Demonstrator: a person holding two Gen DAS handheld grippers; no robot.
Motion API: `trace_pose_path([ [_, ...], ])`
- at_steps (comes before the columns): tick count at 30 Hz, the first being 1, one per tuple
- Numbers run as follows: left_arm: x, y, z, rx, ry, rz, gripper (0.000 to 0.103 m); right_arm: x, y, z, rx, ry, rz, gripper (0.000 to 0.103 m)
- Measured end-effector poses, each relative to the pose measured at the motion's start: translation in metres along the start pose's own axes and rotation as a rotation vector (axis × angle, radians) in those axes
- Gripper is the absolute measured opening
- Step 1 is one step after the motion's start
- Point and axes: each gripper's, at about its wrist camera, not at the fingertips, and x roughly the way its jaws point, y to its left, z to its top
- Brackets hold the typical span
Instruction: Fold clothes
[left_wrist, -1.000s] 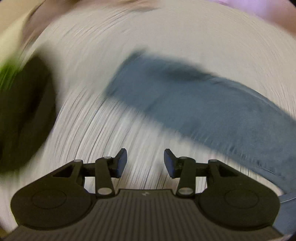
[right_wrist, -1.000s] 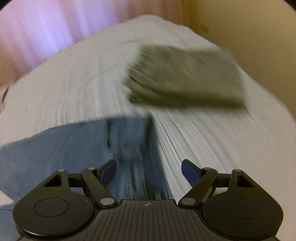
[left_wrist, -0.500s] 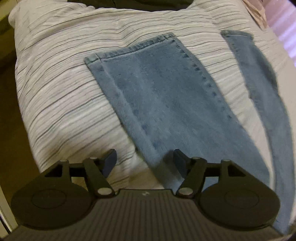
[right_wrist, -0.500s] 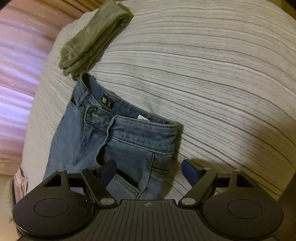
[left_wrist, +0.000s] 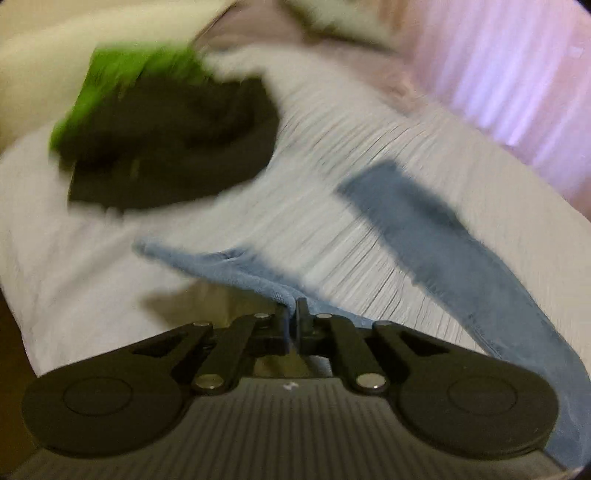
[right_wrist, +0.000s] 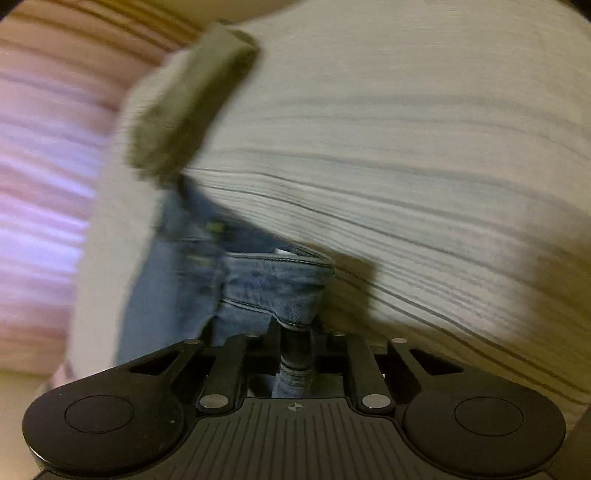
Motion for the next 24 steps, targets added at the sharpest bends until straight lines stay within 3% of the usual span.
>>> trace_pose_path([
  [3,-0.020,0.013,0.007,0.151,-0.028,0.069,0.004,-0.023,0.011,-0.001,-0.084,0.051,0.013,0.010],
  [7,0.012,0.025,-0.040,0.267,0.170,0.159,0.010,-0.008,-0.011,-0.008,-0.072,0.094,-0.163,0.010],
  [10,0.053,0.036,-0.076,0.191,0.300,0.260,0.013,0.018,-0.014,-0.005,0.004,0.087,-0.252,0.010],
  [14,0.058,0.046,-0.082,0.006,0.279,0.261,0.014,0.018,-0.008,0.004,0.000,0.101,-0.252,0.015],
  [18,0.058,0.046,-0.072,0.051,0.289,0.282,0.022,0.010,-0.008,0.003,0.018,0.121,-0.273,0.032],
  [21,0.049,0.042,-0.057,0.096,0.270,0.317,0.025,0.003,-0.001,0.003,-0.013,0.130,-0.316,0.056],
  [24,0.035,0.026,-0.040,0.165,0.230,0.286,0.023,-0.009,0.017,0.007,-0.120,0.157,-0.374,0.064],
])
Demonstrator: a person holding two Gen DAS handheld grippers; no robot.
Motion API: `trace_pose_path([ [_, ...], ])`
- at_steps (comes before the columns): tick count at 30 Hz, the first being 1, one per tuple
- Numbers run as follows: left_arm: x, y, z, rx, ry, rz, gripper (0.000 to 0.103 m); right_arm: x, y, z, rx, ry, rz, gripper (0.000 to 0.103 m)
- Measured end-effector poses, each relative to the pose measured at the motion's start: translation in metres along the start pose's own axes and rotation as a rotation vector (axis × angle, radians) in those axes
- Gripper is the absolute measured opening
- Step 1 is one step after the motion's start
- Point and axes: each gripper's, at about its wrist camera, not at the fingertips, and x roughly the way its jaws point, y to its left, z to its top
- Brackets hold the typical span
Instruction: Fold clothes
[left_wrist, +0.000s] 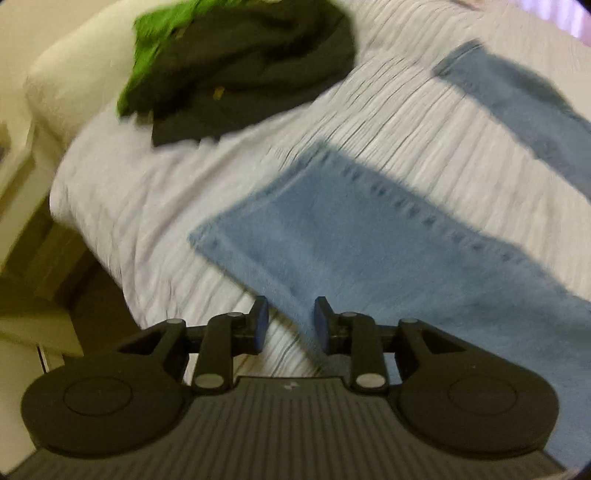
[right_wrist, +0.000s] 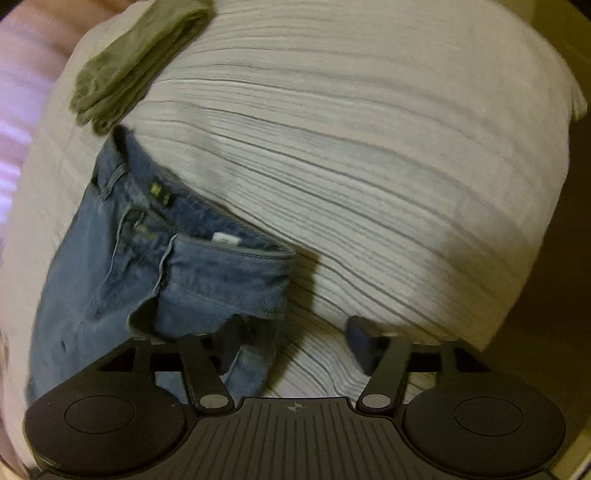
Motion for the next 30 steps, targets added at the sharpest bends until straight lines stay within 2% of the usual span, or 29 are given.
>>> trace_pose_path([
  [2,-0.016,-0.018,0.011,0.069,-0.044,-0.070,0.023,-0.015,0.011,0.002,-0.132,-0.003,-0.058,0.065],
  [4,-0.028,-0.046,0.022,0.122,-0.059,-0.194,0.024,-0.032,0.021,0.003,-0.238,-0.059,-0.082,0.065],
  [6,-0.032,-0.081,0.032,0.159,-0.046,-0.346,0.025,-0.044,0.028,0.011,-0.295,-0.134,-0.052,0.065],
  [10,-0.032,-0.176,0.040,0.235,0.027,-0.647,0.032,-0.034,0.041,0.041,-0.243,-0.203,0.122,0.064],
  [14,-0.025,-0.266,0.038,0.250,0.171,-0.899,0.037,0.008,0.076,0.071,-0.328,-0.154,0.310,0.064],
  [16,-0.020,-0.295,0.031,0.253,0.210,-0.934,0.041,0.031,0.097,0.087,-0.400,-0.126,0.375,0.064],
  [19,-0.010,-0.332,0.023,0.251,0.262,-0.954,0.043,0.067,0.121,0.107,-0.506,-0.087,0.411,0.064],
  [24,0.025,-0.354,0.009,0.134,0.368,-0.959,0.044,0.112,0.147,0.133,-0.588,-0.063,0.431,0.062],
  [25,0.031,-0.357,0.005,0.108,0.383,-0.964,0.043,0.117,0.150,0.136,-0.583,-0.064,0.438,0.062],
  [27,0.035,-0.360,0.001,0.086,0.369,-0.963,0.033,0.128,0.154,0.144,-0.547,-0.070,0.461,0.062],
  [28,0.035,-0.361,-0.001,0.086,0.356,-0.959,0.016,0.132,0.156,0.148,-0.529,-0.074,0.469,0.053],
  [29,0.035,-0.362,-0.002,0.088,0.343,-0.956,0.003,0.134,0.157,0.151,-0.516,-0.081,0.467,0.041],
  [30,0.034,-0.363,-0.002,0.094,0.328,-0.956,0.003,0.136,0.158,0.154,-0.508,-0.080,0.465,0.010],
])
